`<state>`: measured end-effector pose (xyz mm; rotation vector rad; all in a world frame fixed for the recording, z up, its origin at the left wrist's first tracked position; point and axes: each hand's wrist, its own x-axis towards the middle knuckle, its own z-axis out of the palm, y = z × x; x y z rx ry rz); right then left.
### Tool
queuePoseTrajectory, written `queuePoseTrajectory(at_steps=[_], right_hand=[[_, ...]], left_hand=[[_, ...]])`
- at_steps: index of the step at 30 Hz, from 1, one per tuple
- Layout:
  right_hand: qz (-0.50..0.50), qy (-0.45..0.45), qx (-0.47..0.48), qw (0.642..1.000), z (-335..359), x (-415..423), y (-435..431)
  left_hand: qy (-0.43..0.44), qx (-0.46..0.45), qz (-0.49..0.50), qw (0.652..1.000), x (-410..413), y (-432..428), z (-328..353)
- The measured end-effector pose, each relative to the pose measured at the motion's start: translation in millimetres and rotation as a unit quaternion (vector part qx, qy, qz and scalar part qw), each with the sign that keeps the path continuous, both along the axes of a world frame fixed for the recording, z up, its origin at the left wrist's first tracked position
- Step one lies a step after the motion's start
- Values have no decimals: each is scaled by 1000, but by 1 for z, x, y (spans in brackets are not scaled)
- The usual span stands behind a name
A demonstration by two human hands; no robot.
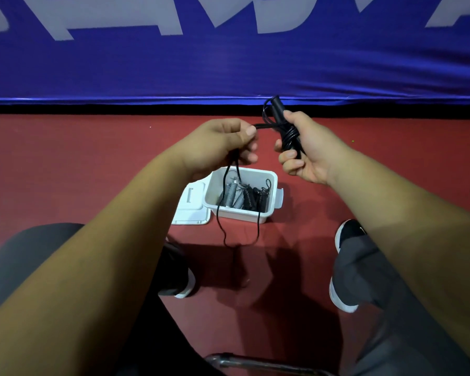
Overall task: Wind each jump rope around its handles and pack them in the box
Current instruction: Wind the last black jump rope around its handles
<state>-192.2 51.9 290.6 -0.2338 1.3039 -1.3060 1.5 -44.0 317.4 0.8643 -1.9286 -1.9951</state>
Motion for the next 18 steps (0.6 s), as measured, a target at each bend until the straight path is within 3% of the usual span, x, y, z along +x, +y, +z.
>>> queuePoseTrajectory(at_steps=[4, 7, 10, 18], right_hand=[[-2, -12, 5, 1000, -2, -4, 0], [9, -19, 2, 1000, 1, -7, 1], [32, -10, -8, 999, 7, -2, 1], [60, 12, -19, 998, 15, 7, 5]], left_hand=[[-1, -37, -54, 998, 4, -3, 0], [-69, -123, -106, 984, 10, -9, 1], [-141, -145, -132, 970, 15, -12, -3], [-214, -150, -87, 961, 10, -13, -19]])
